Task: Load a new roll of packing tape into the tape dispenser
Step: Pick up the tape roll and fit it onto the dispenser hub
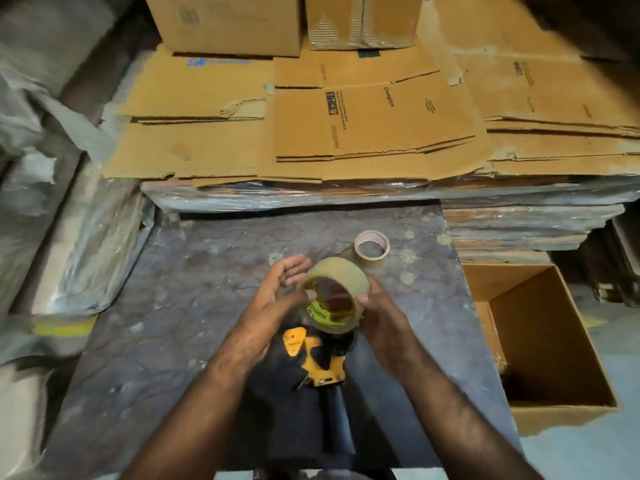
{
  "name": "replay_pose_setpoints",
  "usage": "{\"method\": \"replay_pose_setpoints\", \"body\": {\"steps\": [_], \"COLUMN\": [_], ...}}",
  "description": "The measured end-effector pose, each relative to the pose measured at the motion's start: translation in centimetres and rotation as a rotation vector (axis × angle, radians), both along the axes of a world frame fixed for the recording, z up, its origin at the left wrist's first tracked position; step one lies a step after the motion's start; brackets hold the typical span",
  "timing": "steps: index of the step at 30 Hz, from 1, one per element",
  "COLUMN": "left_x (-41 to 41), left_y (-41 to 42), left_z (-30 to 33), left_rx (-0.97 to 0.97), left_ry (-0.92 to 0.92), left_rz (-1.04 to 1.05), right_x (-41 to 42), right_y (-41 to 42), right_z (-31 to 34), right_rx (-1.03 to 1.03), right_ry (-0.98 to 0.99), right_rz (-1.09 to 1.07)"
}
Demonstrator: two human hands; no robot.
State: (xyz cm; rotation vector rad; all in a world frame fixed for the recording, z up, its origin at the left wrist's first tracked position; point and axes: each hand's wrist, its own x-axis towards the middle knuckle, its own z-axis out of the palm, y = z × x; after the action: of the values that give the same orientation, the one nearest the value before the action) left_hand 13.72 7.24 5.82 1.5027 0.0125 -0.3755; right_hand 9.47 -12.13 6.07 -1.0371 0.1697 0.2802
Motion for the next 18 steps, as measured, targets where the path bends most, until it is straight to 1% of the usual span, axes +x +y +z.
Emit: {"method": "replay_pose_setpoints", "body": {"steps": [2,4,5,8,12,14,16,18], "left_x": [-0.7,-1.6,-1.9,-2.6,-3.3,-3.6,-3.7,-3.7], "left_y": [2.8,5.3,6.5,9.3,12.6,13.6,14.2,14.4], "left_z": [0.9,1.4,1.7,1.9,1.7,1.7,1.9,2.4], "left_rx": [-0.03,-0.036,-0.04,-0.079,-0.135,-0.127,-0.08,0.07], "left_ry": [-0.024,-0.044,-0.052,-0.067,-0.055,-0.062,-0.113,-0.273], "left_rz": [-0.061,-0.067,-0.059,-0.075,-0.122,-0.136,-0.079,-0.04], "right_x": [-1.1,-2.1,-2.6,-4.0,-5.6,-6.0,-6.1,-5.9], "right_y": [2.7,5.4,6.8,9.7,12.0,13.1,13.9,14.3], "right_z": [1.1,1.9,2.3,2.6,3.3,3.8,4.3,4.6], "right_rx": [0.09,0.139,0.132,0.012,-0.053,-0.192,-0.465,-0.764], "right_ry": [0.035,0.072,0.069,0.001,-0.062,-0.096,-0.141,-0.146], "right_rz": [0.025,0.037,0.032,-0.01,-0.026,-0.049,-0.072,-0.08]}}
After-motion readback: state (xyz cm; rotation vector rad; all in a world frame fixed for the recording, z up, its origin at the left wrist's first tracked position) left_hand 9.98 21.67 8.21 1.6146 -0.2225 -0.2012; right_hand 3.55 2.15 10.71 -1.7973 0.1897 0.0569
